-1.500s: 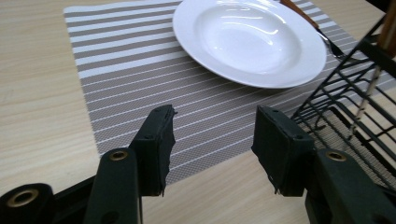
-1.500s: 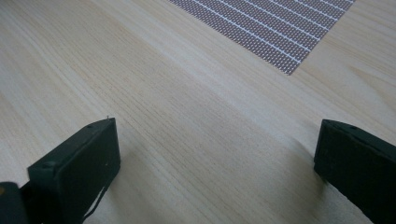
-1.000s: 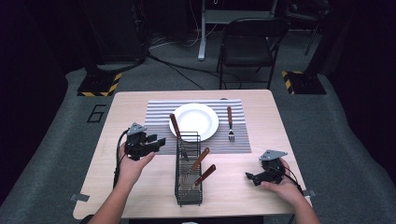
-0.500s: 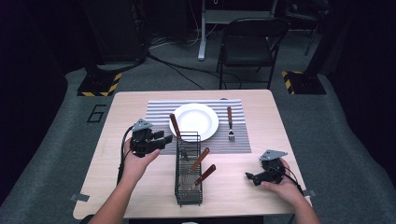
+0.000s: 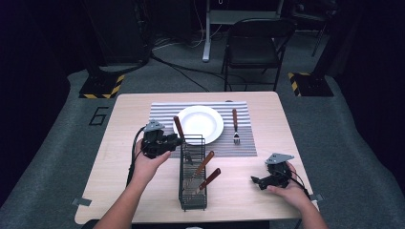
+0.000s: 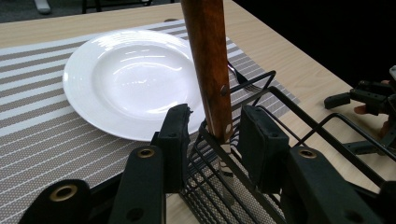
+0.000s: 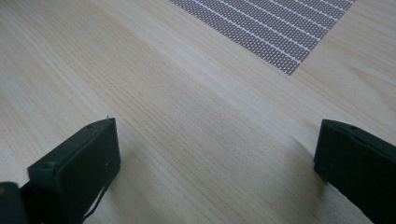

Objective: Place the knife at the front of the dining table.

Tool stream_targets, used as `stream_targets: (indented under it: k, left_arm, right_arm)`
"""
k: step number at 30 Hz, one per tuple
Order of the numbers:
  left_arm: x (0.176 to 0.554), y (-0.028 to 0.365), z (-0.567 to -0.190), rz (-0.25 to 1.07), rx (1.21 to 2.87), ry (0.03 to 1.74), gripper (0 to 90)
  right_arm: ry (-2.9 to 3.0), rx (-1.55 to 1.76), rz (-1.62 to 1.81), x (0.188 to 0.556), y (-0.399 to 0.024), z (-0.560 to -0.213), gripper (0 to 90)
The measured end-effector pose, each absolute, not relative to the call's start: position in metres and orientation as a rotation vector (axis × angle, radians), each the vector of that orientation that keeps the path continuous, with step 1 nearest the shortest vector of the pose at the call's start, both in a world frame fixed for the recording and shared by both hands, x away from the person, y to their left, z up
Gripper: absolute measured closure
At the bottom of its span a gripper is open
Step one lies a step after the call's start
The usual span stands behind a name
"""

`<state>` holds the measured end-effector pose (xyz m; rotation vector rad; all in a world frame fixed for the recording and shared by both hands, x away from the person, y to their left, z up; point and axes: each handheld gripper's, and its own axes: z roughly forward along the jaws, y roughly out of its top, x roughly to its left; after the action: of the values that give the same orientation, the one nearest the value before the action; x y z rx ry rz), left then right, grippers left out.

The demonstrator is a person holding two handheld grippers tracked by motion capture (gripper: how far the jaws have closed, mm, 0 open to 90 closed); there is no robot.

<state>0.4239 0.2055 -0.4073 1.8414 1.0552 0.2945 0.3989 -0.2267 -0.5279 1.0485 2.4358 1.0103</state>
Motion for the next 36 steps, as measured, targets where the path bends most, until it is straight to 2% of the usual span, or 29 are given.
stream_targets:
  k: [23,36]
  left_arm:
    - [0.425,0.198,-0.411,0.323,1.823,1.038,75.2]
    - [0.42,0.191,-0.412,0.335,1.808,1.021,76.9]
  right_arm:
    - [2.436,1.048,1.011,0.399,-0.227,-0.528,0.0]
    - [2.436,1.048,1.01,0.399,-0.227,-0.528,0.0]
